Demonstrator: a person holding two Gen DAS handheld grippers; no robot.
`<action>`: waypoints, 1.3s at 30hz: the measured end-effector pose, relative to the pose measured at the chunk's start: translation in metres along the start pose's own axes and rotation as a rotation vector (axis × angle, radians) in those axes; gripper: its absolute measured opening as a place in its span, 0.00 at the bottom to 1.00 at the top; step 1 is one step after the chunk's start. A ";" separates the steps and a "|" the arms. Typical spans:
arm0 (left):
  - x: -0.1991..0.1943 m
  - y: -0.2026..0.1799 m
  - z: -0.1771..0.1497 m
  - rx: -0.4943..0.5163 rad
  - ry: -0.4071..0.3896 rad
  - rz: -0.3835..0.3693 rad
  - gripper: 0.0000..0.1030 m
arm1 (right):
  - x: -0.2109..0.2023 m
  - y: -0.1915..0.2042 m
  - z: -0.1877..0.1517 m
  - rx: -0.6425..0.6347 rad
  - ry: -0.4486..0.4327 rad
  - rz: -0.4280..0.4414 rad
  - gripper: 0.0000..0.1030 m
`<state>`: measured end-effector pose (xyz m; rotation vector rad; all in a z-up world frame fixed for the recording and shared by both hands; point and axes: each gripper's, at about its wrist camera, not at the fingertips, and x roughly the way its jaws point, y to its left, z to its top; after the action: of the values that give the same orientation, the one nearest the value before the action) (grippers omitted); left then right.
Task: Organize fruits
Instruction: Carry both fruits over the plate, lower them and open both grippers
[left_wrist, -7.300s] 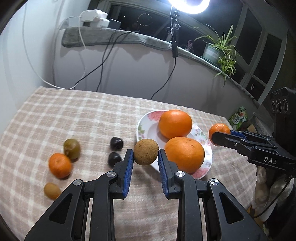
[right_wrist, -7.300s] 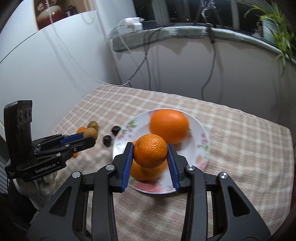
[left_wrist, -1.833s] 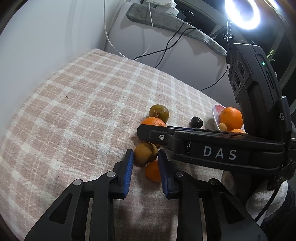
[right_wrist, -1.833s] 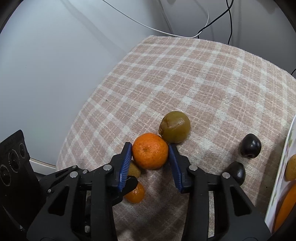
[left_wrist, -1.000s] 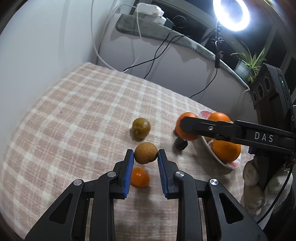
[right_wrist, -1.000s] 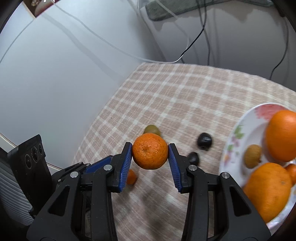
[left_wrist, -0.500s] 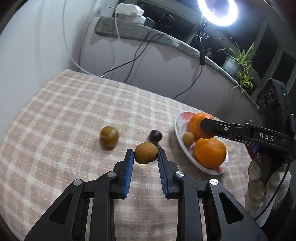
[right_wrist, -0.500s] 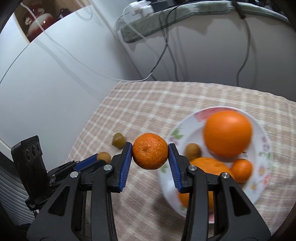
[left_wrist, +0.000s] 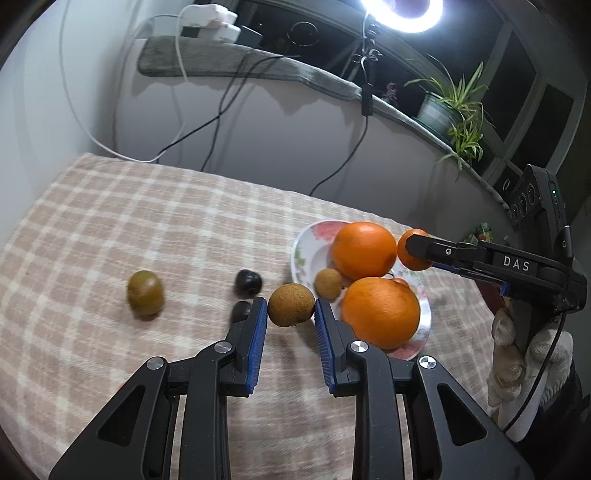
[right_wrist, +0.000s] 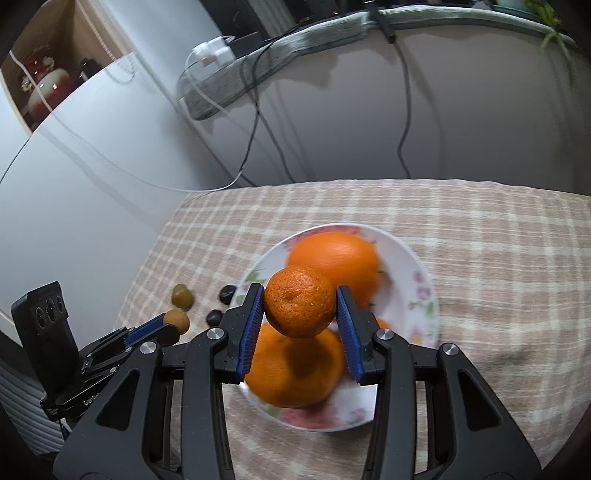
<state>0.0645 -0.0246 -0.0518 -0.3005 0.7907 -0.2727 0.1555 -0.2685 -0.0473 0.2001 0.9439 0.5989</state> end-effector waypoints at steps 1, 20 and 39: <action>0.001 -0.002 0.000 0.002 0.001 -0.001 0.24 | -0.001 -0.004 0.001 0.006 -0.003 -0.005 0.40; 0.027 -0.028 0.004 0.044 0.046 -0.020 0.24 | 0.003 -0.058 -0.003 0.093 0.015 -0.062 0.40; 0.030 -0.034 0.006 0.064 0.056 -0.014 0.24 | 0.005 -0.059 -0.005 0.092 0.030 -0.059 0.41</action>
<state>0.0849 -0.0653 -0.0551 -0.2392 0.8340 -0.3204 0.1767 -0.3142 -0.0784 0.2448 1.0035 0.5058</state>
